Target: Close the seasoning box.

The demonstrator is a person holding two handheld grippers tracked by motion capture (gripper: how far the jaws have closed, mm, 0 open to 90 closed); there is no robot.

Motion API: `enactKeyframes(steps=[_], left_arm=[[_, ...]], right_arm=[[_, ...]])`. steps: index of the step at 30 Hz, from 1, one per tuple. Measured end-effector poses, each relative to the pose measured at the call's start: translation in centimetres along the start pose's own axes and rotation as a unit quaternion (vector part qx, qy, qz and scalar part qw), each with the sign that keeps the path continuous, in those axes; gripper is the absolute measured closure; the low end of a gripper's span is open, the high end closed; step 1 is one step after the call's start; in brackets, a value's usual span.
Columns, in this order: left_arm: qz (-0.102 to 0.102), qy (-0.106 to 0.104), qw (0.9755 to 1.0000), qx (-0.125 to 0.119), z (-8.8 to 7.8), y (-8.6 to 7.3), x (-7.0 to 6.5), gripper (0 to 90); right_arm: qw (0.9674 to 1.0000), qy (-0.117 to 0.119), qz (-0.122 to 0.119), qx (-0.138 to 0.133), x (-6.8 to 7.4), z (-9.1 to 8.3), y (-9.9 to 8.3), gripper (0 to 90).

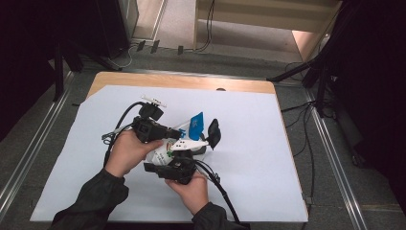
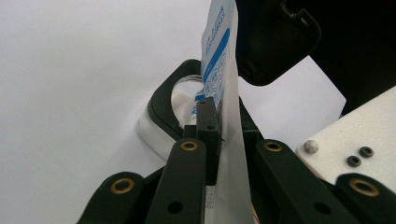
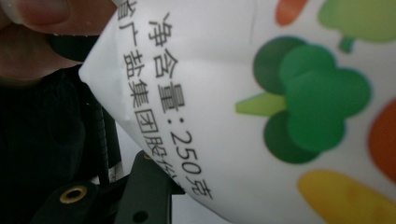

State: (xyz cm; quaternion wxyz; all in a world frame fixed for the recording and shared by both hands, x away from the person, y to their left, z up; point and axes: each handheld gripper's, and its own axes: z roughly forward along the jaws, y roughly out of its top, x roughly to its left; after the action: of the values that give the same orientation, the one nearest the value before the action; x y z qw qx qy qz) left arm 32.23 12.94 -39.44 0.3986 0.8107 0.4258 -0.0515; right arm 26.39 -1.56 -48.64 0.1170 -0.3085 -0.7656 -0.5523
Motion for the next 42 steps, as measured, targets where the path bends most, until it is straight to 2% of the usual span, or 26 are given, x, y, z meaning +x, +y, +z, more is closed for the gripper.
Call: enactKeyframes(steps=[20, 28, 42], left_arm=[[-0.002, 0.003, 1.0, -0.001, 0.1, 0.03, -0.05, 87.1], [-0.001, 0.005, 1.0, -0.001, 0.15, 0.05, -0.05, 87.0], [-0.004, 0.002, 1.0, -0.001, 0.1, 0.05, 0.04, 86.7]], right_arm=[[1.0, -0.001, -0.004, 0.003, -0.07, 0.04, 0.01, 67.0], [0.9996, -0.015, -0.02, 0.009, 0.06, 0.19, 0.03, 64.7], [1.0, -0.002, -0.006, 0.005, -0.07, 0.09, 0.14, 67.6]])
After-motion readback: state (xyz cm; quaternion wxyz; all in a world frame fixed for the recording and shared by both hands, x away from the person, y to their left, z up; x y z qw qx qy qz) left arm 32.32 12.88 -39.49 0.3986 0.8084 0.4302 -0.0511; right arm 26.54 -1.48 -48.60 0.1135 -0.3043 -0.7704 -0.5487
